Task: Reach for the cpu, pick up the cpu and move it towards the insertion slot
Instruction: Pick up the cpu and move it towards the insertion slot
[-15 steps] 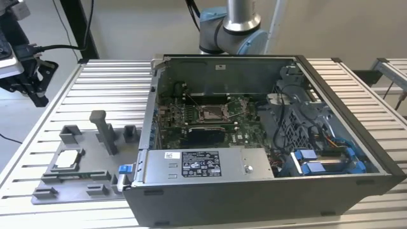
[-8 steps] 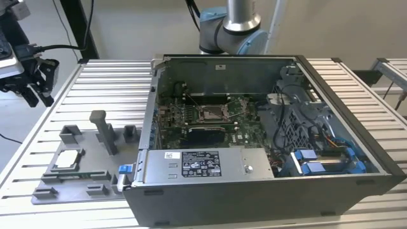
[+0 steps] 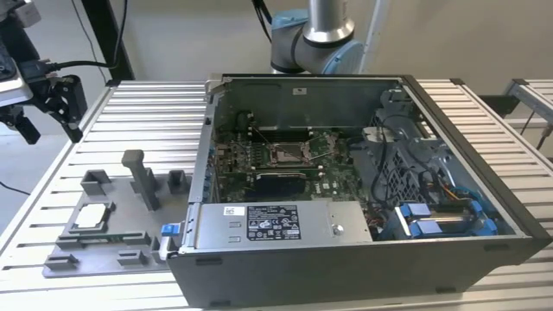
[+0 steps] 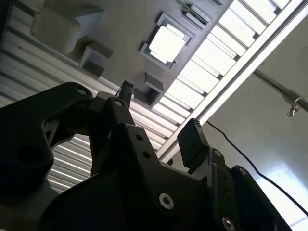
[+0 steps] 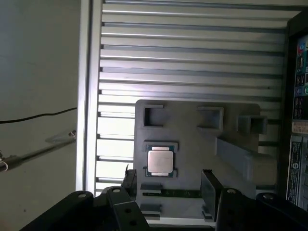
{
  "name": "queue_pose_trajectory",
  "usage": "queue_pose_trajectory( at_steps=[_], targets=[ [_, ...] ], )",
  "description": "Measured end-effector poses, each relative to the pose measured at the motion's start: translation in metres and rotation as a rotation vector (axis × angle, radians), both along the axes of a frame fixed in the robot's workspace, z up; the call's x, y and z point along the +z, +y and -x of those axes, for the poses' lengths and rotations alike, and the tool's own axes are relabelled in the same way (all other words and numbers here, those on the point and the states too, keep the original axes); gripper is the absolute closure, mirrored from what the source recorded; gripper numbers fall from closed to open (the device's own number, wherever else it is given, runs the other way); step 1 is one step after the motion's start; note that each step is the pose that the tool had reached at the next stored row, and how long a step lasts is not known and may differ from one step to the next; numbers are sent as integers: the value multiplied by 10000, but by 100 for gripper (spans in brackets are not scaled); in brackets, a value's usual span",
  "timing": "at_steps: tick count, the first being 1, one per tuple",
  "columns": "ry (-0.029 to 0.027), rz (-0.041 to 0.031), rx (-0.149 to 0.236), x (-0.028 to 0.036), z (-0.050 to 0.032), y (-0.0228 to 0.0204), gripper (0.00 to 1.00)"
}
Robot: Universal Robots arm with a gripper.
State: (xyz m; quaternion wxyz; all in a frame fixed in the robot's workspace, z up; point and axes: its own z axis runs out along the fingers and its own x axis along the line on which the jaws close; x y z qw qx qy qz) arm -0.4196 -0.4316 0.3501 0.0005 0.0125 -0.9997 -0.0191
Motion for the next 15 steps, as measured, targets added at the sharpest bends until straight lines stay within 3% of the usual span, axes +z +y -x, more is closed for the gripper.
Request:
queue_pose_trajectory(
  at_steps=[5, 15],
  targets=[
    [-2, 3, 10, -6, -1, 0, 0],
    [0, 9, 25, -179, 4, -1, 0]
  ],
)
